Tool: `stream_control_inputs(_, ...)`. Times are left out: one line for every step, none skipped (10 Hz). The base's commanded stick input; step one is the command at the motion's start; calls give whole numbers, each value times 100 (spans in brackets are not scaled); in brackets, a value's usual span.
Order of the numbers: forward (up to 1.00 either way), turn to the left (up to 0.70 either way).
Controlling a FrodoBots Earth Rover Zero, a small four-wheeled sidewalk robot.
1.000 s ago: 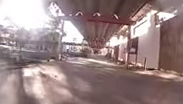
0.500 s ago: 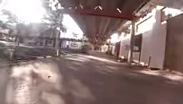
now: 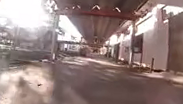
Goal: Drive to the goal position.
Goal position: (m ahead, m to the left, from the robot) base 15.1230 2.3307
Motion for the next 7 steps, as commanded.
stream_control_inputs(70,0)
stream_control_inputs(70,0)
stream_control_inputs(70,0)
stream_control_inputs(70,0)
stream_control_inputs(70,0)
stream_control_inputs(70,0)
stream_control_inputs(70,0)
